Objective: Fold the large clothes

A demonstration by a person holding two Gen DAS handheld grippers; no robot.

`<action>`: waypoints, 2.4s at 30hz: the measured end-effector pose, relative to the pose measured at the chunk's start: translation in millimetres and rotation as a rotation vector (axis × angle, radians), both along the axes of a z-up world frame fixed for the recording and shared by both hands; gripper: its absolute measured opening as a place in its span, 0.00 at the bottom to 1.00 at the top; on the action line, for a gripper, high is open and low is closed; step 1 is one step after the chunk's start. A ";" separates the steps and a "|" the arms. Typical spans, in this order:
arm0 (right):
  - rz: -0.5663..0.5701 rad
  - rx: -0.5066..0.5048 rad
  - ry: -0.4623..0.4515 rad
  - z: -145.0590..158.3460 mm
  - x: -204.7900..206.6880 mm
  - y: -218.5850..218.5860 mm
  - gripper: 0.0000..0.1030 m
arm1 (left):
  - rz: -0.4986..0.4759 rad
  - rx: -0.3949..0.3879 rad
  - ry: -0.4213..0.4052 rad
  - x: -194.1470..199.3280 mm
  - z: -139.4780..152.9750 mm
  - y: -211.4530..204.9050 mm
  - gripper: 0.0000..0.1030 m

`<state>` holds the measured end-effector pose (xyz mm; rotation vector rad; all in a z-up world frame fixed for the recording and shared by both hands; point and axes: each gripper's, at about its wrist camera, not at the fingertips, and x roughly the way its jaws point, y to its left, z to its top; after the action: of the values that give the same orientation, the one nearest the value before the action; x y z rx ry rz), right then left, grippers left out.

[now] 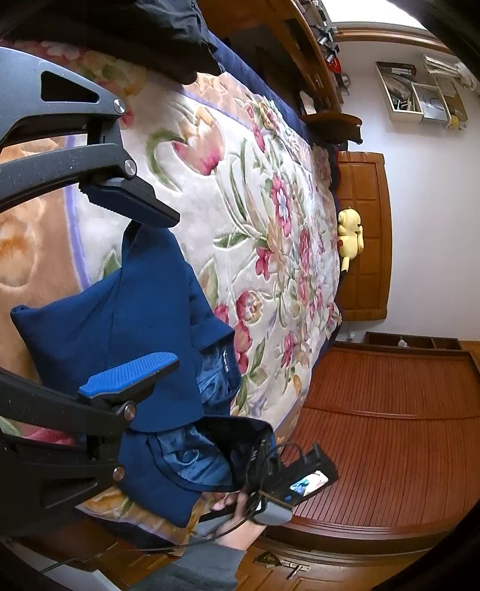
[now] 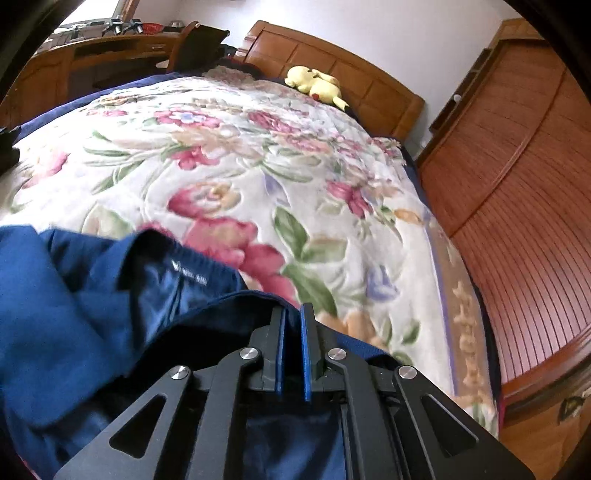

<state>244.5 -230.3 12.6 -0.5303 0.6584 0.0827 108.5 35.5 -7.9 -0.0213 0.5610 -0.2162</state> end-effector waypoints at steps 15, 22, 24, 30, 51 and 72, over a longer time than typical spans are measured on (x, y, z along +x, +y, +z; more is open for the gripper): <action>0.061 0.077 0.015 22.4 -5.0 10.3 0.46 | 0.003 -0.011 -0.007 -1.7 1.7 4.1 0.69; 0.144 0.164 0.068 16.6 -41.2 8.5 0.47 | 0.005 -0.008 -0.008 -1.3 1.8 4.3 0.69; 0.164 0.186 0.084 11.6 -54.1 6.7 0.47 | 0.008 -0.007 -0.010 -1.8 1.7 5.8 0.69; 0.245 0.235 0.170 -13.4 -86.9 11.4 0.47 | 0.024 -0.003 -0.013 -3.0 0.5 13.6 0.69; 0.440 0.089 0.335 -71.7 -115.2 58.7 0.47 | 0.056 -0.007 -0.004 -2.6 -2.6 25.9 0.69; 0.175 0.066 -0.012 3.0 22.2 70.1 0.03 | 0.056 0.009 0.009 -1.2 -6.1 26.4 0.69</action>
<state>266.7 -160.2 15.6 -0.5234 0.5948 0.2650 107.3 61.9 -14.0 -0.0290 0.5697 -0.1593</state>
